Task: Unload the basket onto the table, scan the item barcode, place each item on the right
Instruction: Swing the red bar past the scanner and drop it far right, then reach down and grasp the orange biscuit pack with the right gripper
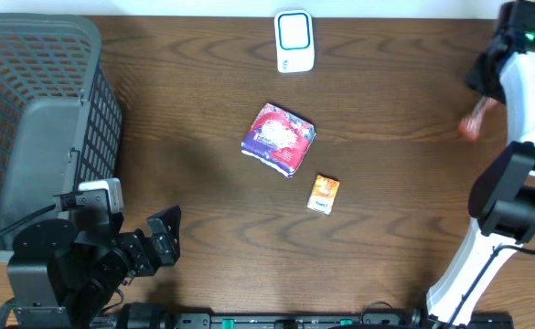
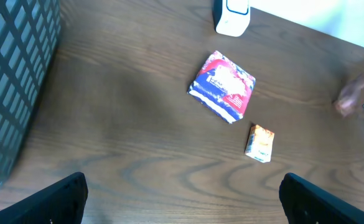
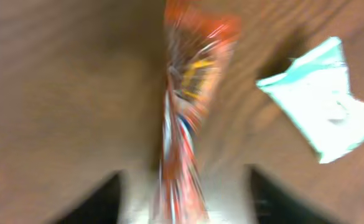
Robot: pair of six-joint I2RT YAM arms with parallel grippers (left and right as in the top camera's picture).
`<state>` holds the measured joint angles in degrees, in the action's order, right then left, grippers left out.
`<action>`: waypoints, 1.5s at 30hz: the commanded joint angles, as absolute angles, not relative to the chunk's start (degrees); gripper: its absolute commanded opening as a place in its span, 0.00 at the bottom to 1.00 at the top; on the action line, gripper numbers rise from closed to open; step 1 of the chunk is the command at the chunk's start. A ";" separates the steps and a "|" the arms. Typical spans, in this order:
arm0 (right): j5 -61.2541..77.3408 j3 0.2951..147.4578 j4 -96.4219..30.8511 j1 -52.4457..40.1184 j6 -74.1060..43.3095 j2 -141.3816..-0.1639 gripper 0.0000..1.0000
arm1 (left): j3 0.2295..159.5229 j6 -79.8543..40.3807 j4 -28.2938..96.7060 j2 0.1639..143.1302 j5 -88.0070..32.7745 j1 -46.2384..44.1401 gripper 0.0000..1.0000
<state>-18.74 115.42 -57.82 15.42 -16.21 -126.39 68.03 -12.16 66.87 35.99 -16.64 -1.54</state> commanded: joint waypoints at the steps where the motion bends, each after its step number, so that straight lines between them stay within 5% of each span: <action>1: -20.38 114.83 -58.85 17.67 -12.91 -126.06 0.81 | 68.86 -12.08 66.87 36.07 -17.50 -1.30 0.98; 12: 1.19 114.39 -59.90 16.67 -15.33 -126.28 0.74 | 68.86 -12.08 66.87 36.07 -17.50 -1.30 0.98; 19: 5.89 108.68 -61.19 13.39 -24.23 -126.67 0.99 | 68.86 -12.08 66.87 36.07 -17.50 -1.30 0.98; 27: 36.84 99.44 -69.91 6.48 -11.97 -126.67 0.99 | 68.86 -12.08 66.87 36.07 -17.50 -1.30 0.98; 29: 36.77 98.15 -74.41 4.08 -8.38 -126.67 0.92 | 68.86 -12.08 66.87 36.07 -17.50 -1.30 0.98; 31: 36.77 97.71 -78.43 1.89 -4.78 -126.67 0.59 | 68.86 -12.08 66.87 36.07 -17.50 -1.30 0.98; 45: 28.93 97.65 -86.63 -9.13 -7.11 -119.52 0.56 | 68.86 -12.08 66.87 36.07 -17.50 -1.30 0.98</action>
<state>33.34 97.76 -86.17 -6.20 -6.04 -124.01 68.05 -12.16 66.87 36.01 -16.64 -1.54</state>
